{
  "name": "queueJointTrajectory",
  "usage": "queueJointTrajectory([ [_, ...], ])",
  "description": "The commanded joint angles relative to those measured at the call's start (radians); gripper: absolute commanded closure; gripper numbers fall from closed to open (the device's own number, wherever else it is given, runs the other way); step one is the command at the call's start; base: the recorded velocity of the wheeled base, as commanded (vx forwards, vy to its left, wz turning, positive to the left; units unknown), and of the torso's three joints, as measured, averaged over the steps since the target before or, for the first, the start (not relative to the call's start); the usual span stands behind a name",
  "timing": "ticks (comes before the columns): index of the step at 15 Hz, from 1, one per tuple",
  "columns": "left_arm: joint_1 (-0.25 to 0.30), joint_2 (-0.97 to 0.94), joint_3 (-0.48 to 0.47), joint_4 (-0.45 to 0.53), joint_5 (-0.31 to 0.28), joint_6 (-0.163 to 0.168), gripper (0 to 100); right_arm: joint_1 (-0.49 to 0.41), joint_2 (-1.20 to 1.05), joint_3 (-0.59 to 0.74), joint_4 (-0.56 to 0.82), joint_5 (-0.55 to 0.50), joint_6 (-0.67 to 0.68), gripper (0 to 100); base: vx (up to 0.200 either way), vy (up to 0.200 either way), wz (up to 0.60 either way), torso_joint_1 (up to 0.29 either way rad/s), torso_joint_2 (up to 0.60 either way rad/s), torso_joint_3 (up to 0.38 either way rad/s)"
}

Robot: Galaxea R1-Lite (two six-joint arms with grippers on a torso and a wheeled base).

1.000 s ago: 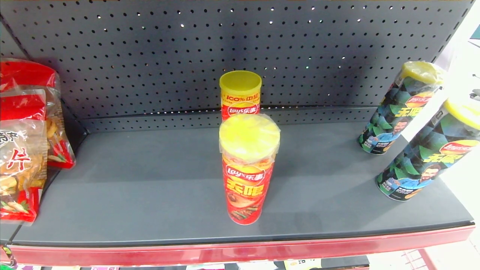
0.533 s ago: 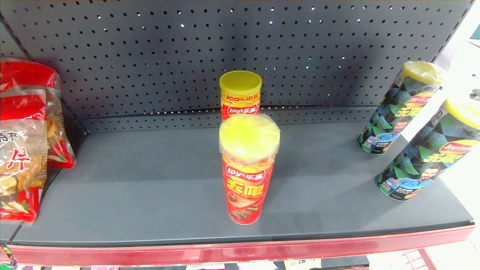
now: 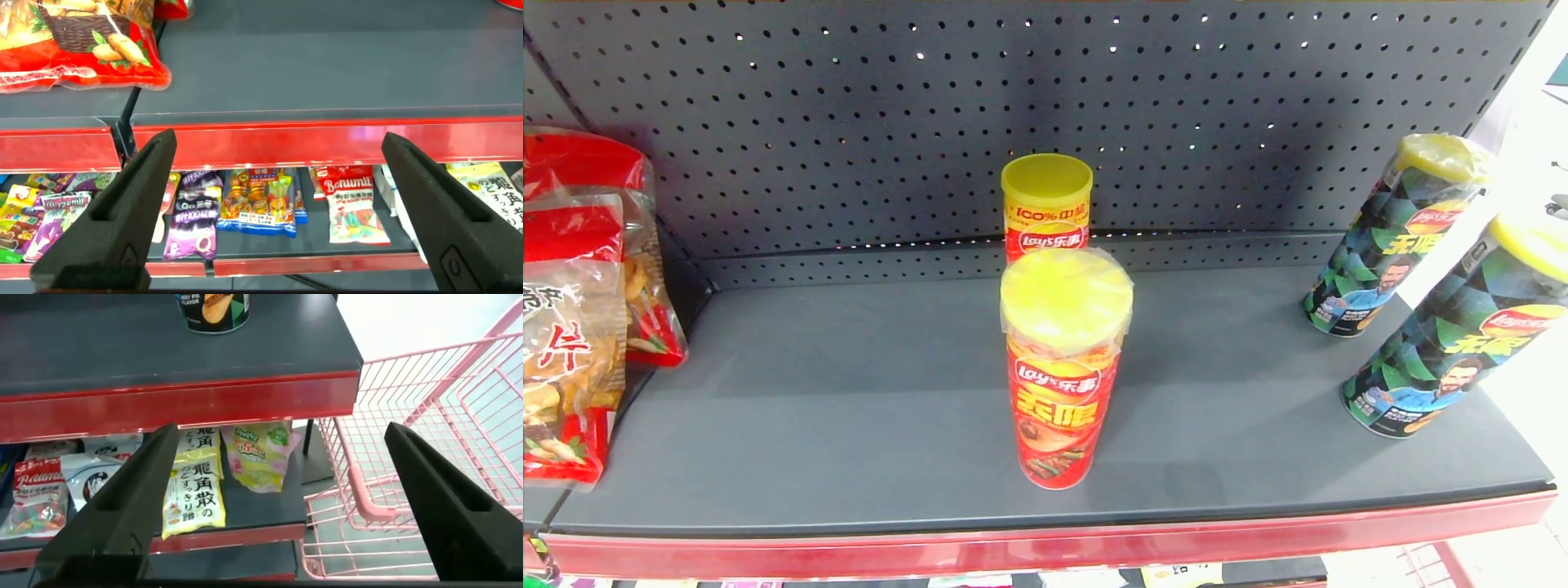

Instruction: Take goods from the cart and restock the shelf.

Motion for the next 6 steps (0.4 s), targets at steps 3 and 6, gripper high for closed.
queueJointTrajectory([
  [3, 0.0, 0.001, 0.0, 0.0, 0.001, 0.0, 0, 0.0, 0.002, 0.0, 0.0, -0.007, 0.0, 0, 0.0, 0.0, 0.0, 0.0, 0.0, 0.0],
  [6, 0.0, 0.001, 0.0, 0.0, 0.001, 0.0, 0, 0.0, 0.001, -0.002, 0.0, -0.006, -0.001, 0, 0.0, 0.0, 0.0, 0.0, 0.0, 0.0],
])
